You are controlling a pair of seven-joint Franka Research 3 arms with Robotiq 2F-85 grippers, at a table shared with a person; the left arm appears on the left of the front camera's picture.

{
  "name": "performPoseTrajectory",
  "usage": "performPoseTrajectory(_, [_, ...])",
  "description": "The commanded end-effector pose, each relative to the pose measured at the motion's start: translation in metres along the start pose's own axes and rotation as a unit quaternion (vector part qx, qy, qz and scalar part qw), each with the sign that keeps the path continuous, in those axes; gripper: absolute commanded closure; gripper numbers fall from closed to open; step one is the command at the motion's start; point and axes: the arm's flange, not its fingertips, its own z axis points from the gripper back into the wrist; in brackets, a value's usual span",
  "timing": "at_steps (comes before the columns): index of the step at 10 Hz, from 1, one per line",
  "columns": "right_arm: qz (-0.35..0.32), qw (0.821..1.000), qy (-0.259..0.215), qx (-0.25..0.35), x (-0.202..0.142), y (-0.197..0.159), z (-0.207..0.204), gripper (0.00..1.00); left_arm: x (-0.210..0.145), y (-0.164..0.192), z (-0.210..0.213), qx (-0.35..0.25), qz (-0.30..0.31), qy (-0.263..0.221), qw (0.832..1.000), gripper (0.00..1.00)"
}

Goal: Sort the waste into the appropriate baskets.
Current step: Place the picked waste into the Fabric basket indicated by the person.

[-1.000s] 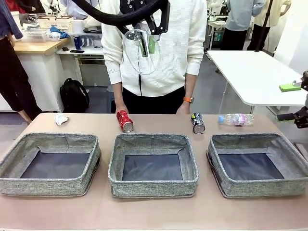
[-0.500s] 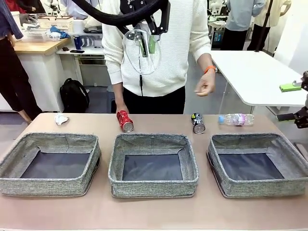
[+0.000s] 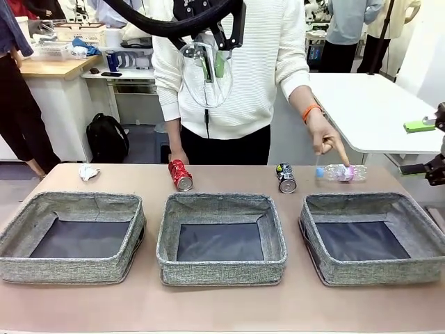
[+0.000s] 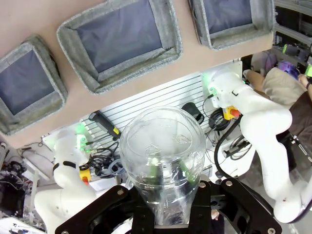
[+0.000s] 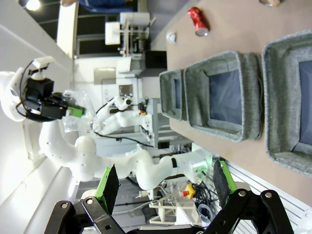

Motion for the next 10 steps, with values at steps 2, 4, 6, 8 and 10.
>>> performPoseTrajectory(2, [0.013,1.000,-0.003,0.013,0.003,0.001,-0.001,0.00,-0.005,0.003,-0.001,0.003,0.005,-0.006,1.000,0.85])
performPoseTrajectory(4, [0.013,1.000,-0.003,0.013,0.003,0.001,-0.001,0.00,-0.005,0.003,-0.001,0.003,0.005,-0.006,1.000,0.85])
performPoseTrajectory(6, [0.000,1.000,0.000,0.000,0.000,0.000,0.000,0.00,0.000,0.000,0.000,0.000,0.000,0.000,1.000,0.85])
performPoseTrajectory(8, [0.011,0.999,0.002,-0.049,-0.012,-0.012,0.066,0.00,-0.039,-0.036,-0.067,-0.010,-0.045,-0.059,0.997,0.85])
performPoseTrajectory(10, [-0.005,0.992,-0.096,-0.082,-0.033,-0.029,0.147,0.00,-0.041,-0.071,-0.138,-0.085,-0.081,-0.118,0.986,0.85])
